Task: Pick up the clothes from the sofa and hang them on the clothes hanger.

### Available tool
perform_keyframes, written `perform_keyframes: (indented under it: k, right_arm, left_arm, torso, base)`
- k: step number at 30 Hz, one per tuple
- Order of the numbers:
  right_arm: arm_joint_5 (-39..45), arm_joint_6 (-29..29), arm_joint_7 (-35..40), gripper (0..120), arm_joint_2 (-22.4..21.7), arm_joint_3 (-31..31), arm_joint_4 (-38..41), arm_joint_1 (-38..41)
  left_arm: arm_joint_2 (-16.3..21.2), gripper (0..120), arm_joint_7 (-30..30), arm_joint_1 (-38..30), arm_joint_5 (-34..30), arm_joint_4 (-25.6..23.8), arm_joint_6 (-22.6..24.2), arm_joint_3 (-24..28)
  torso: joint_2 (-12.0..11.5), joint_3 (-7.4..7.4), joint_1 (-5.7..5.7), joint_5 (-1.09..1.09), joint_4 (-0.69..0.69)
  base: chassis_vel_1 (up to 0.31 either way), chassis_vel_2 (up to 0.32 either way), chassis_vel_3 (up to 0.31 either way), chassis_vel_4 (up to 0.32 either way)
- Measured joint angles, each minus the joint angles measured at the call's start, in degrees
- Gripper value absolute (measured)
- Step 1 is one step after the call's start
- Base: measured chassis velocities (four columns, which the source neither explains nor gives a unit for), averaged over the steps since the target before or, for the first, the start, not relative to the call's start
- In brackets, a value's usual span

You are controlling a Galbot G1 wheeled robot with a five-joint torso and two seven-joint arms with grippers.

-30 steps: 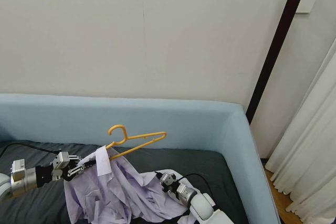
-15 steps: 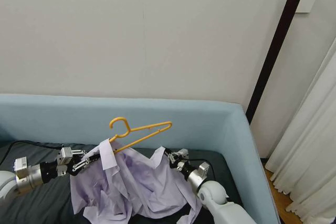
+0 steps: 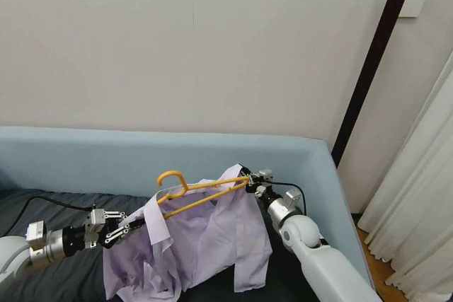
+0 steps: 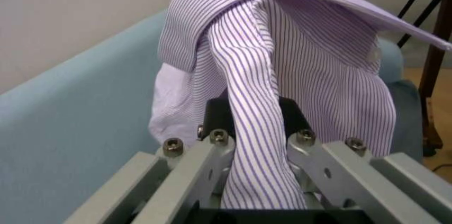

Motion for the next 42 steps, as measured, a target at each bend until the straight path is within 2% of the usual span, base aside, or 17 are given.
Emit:
perform_keyframes:
  k: [7,14,21,26,28,37,40,42]
  right_arm:
    - [-1.2,0.0,0.0,0,-1.0,0.5,0.5,0.4]
    - [-2.8,1.3,-0.8,0,-1.7,0.9,2.7,0.7]
    - [-2.4,2.7,-1.7,0,-2.1,0.5,4.9,0.8]
    - [-0.1,4.0,-2.6,0,-2.5,-0.4,8.5,-0.1]
    - [1.2,4.3,-3.0,0,-3.3,-1.2,12.4,-1.6]
    - [-1.0,3.2,-2.8,0,-7.7,-4.5,21.1,-9.6]
    - [-3.8,3.4,-2.7,0,-8.4,-6.1,21.1,-11.6]
    - [-8.9,3.7,-2.1,0,-8.5,-7.1,19.2,-12.8]
  left_arm:
    - [0.4,7,-1.1,-1.2,2.4,1.6,-0.1,0.4]
    - [0.3,7,-5.3,-1.6,6.4,2.4,0.5,0.4]
    - [0.2,7,-6.1,-1.9,7.8,3.0,0.9,0.4]
    - [-0.5,7,-7.8,-2.0,10.7,3.7,1.7,0.8]
    - [-1.7,7,-10.6,-3.6,12.1,4.3,2.9,2.1]
    - [-4.3,7,-14.8,-10.8,9.2,4.0,4.4,6.3]
    - [-4.6,7,-14.9,-12.3,6.8,3.2,4.5,7.2]
    - [-4.6,7,-14.8,-13.6,4.9,2.1,4.6,8.0]
  torso:
    - [0.0,0.0,0.0,0.01,0.0]
    - [0.0,0.0,0.0,0.0,0.0]
    - [0.0,0.0,0.0,0.0,0.0]
    - [0.0,0.0,0.0,0.0,0.01]
    - [0.0,0.0,0.0,0.0,0.02]
    - [0.0,0.0,0.0,0.0,-0.01]
    - [0.0,0.0,0.0,0.0,-0.02]
    - [0.0,-0.01,0.0,0.02,-0.01]
  base:
    - [0.0,0.0,0.0,0.0]
    - [0.0,0.0,0.0,0.0]
    - [0.0,0.0,0.0,0.0]
    - [0.0,0.0,0.0,0.0]
    - [0.0,0.0,0.0,0.0]
    - [0.0,0.0,0.0,0.0]
    - [0.0,0.0,0.0,0.0]
    - [0.0,0.0,0.0,0.0]
